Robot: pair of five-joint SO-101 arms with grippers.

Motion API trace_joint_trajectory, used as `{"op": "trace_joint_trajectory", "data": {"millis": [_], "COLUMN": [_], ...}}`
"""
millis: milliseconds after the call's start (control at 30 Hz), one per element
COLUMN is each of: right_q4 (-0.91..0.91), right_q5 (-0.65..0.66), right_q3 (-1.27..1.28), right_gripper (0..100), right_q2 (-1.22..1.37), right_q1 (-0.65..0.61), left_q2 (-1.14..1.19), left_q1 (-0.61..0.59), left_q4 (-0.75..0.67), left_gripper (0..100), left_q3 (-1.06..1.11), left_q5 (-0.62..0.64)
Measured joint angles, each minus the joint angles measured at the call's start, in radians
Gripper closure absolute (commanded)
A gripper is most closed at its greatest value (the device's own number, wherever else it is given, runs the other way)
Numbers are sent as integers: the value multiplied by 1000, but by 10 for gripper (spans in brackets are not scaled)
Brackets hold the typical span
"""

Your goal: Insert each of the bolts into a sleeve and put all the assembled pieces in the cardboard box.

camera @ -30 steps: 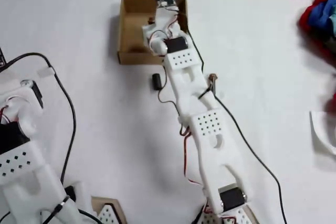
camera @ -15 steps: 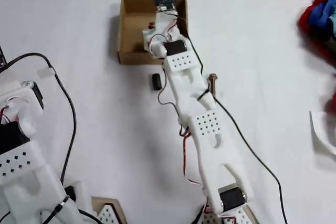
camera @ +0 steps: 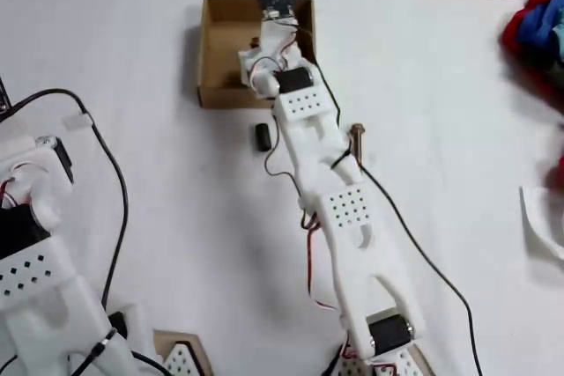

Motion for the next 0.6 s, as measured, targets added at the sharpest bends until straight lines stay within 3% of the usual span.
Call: {"op": "trace_joint_trajectory", "data": {"millis": [600], "right_q4": [-3], "right_q5": [0], "right_q3": [12], "right_gripper": [918], "right_q2": [32], "right_q1": [-6], "left_q2": [0], "left_q1": [0], "left_q4": [0], "left_gripper": [910], "left_q3": [0], "left_q5": [0]}}
